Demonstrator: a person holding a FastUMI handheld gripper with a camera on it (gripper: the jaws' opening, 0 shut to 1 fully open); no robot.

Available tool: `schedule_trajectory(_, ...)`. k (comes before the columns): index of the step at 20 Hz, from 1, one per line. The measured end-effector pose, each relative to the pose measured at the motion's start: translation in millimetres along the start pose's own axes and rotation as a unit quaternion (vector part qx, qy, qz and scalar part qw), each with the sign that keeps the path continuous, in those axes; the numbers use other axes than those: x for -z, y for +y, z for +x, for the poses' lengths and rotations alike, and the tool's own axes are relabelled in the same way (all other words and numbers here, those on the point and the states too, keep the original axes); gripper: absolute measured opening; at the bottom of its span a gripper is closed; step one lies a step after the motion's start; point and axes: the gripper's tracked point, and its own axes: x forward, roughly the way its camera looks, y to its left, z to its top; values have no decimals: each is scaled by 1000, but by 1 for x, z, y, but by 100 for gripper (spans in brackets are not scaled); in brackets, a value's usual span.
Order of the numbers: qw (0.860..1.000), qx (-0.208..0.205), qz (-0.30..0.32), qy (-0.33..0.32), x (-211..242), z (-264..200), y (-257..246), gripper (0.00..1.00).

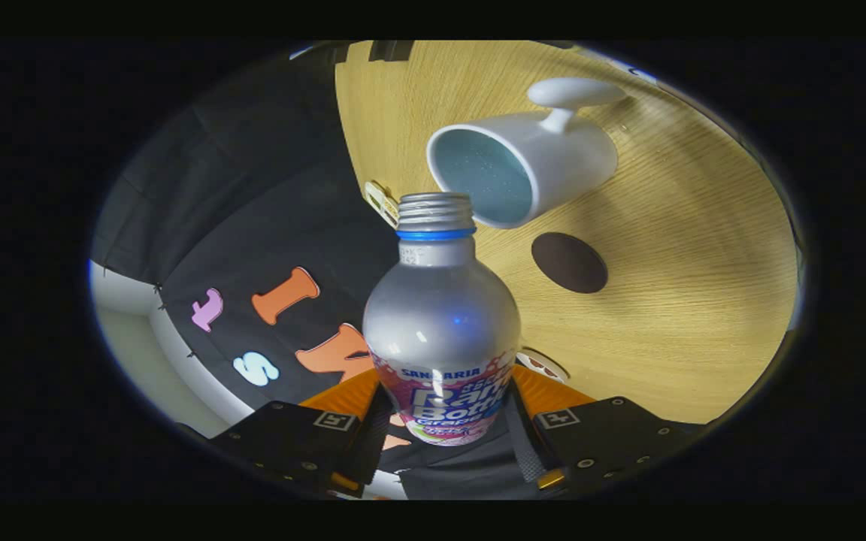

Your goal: Take the bottle from table, then pour the juice into the cup, finally place the bottle on the coaster

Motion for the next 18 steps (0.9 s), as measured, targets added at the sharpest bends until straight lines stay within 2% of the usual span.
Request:
schedule_trajectory(2,999,14,-34,-1,4,3,-8,72)
schedule_trajectory(4,993,40,-108,-7,5,9,-25,72)
schedule_trajectory(5,986,53,-159,-10,7,12,-33,72)
schedule_trajectory(7,961,65,-269,-10,11,15,-45,72)
schedule_trajectory(9,923,71,-378,-17,9,25,-50,72)
schedule_trajectory(11,872,68,-484,-21,15,40,-47,72)
schedule_trajectory(13,808,52,-586,-24,22,51,-40,72)
schedule_trajectory(14,769,44,-637,-29,24,56,-36,72)
schedule_trajectory(16,679,44,-732,-39,25,68,-39,72)
schedule_trajectory(18,582,37,-810,-55,26,80,-40,72)
